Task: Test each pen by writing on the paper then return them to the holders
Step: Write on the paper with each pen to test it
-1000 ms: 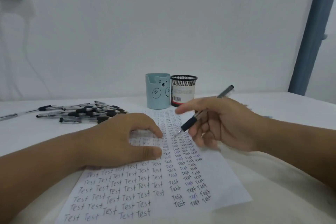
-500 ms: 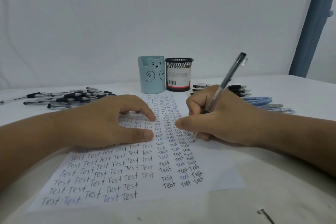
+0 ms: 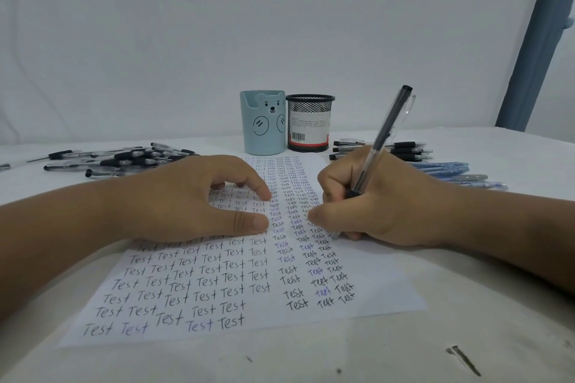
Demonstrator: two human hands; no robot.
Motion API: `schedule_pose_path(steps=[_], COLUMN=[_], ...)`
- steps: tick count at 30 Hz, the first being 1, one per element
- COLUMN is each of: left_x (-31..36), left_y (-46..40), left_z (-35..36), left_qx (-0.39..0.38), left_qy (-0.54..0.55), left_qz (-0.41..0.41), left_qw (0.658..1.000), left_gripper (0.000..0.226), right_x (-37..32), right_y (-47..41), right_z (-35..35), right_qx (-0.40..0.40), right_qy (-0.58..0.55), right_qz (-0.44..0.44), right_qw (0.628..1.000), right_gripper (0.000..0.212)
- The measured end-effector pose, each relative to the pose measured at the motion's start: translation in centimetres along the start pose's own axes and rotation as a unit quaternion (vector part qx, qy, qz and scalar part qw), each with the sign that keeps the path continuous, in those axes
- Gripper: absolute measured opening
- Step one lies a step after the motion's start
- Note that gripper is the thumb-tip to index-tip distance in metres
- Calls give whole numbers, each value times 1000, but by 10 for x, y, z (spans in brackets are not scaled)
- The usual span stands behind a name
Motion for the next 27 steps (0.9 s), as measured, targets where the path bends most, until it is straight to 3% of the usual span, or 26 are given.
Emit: schedule_pose_path(steps=[27], left_x=[2], left_y=[0], left_z=[0], left_qx=[-5], left_qy=[-3], left_qz=[3], left_qw=[1000], left_gripper=[69], right_x=[-2], right_y=[1], right_z=[-2], right_qx=[-5], right_qy=[13], right_qz=[-16], right_qw=[1000], right_gripper=[39])
Point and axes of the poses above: each hand's wrist, its own y-axis away from the middle knuckle, its own z-axis out of the palm, x = y × z, the point moved 7 cm from there along -y, towards the middle knuckle, and after that the axes turned 4 degrees about -x, right-handed, at the moved point
